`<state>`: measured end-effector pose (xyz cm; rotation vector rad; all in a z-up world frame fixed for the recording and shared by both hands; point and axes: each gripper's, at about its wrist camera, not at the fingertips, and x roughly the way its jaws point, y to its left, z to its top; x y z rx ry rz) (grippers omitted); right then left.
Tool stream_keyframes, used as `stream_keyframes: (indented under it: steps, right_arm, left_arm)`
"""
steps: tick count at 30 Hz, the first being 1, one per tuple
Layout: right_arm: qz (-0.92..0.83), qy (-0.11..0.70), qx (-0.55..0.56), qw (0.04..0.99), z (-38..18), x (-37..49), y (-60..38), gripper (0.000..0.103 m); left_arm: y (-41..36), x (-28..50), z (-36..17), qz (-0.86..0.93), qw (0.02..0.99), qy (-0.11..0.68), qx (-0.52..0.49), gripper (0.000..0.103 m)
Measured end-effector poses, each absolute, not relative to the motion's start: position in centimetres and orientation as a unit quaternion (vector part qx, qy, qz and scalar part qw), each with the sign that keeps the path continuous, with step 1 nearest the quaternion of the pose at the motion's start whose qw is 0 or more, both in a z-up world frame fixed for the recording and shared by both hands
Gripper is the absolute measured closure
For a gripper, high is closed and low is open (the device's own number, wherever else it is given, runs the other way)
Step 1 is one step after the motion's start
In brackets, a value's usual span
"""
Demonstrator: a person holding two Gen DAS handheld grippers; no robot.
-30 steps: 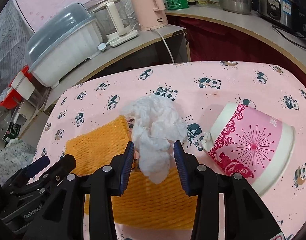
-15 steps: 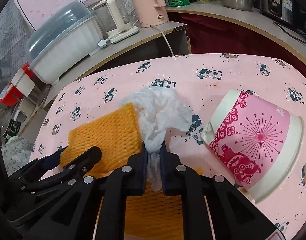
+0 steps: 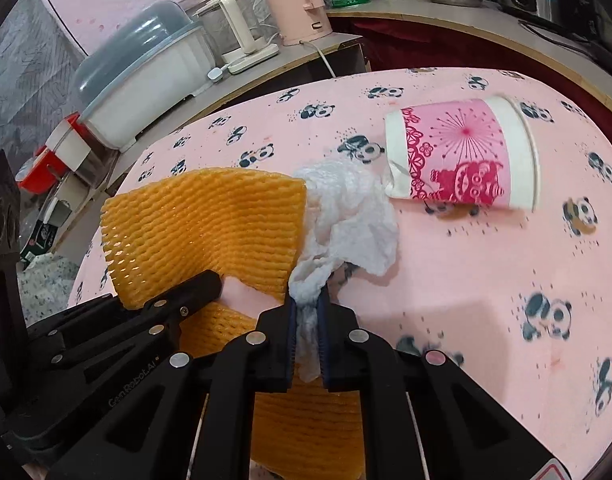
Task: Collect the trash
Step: 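Grasp the orange mesh sponge with the left tool while the right tool holds the tissue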
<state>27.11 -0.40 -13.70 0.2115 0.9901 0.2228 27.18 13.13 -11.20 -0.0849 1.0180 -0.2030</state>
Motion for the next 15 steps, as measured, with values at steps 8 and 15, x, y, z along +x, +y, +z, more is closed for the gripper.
stream_keyframes:
  steps: [8,15]
  right_arm:
    - [0.106,0.486,0.108,0.861,-13.5,21.0,-2.2,0.094]
    - [0.096,0.481,0.127,0.862,-12.6,17.9,-4.5,0.094]
  left_arm:
    - [11.1,22.0,-11.0,-0.134,0.854,0.502,-0.033,0.088]
    - [11.5,19.9,-8.7,-0.121,0.869,0.476,-0.055,0.049]
